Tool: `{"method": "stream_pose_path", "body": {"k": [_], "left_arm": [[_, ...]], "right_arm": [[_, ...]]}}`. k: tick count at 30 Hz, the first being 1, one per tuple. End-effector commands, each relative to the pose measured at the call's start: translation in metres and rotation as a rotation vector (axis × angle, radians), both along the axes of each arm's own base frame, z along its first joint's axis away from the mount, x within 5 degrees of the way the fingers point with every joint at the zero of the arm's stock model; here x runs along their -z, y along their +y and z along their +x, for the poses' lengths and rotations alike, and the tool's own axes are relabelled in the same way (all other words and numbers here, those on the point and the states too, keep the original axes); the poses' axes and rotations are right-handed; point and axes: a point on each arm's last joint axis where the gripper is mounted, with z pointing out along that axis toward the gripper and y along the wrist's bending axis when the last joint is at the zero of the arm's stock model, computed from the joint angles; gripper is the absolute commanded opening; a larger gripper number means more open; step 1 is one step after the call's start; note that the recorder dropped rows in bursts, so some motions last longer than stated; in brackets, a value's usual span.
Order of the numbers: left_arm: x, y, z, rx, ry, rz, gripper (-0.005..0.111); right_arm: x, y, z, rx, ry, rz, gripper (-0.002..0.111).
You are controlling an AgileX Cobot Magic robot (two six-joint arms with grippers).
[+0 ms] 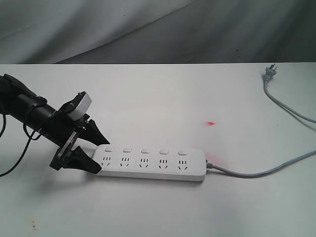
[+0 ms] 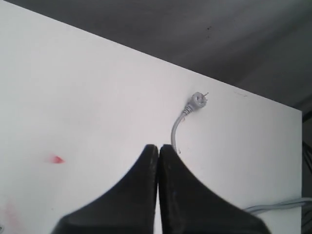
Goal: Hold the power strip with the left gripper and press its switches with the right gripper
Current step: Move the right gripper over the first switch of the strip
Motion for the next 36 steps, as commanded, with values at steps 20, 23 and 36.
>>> {"method": "stream_pose_path", "body": {"k": [20, 23, 36], "left_arm": [[0.009, 0.004, 0.0, 0.005, -0.006, 0.048, 0.049], [0.009, 0.004, 0.0, 0.005, -0.006, 0.048, 0.049], [0.009, 0.004, 0.0, 0.005, -0.006, 0.048, 0.049]], "right_arm": [[0.14, 0.05, 0.065, -0.574, 0.001, 0.217, 0.028], [0.161, 0.078, 0.072, -0.637, 0.039, 0.209, 0.055], [0.19, 0.158, 0.074, -0.826, 0.013, 0.195, 0.067]]}}
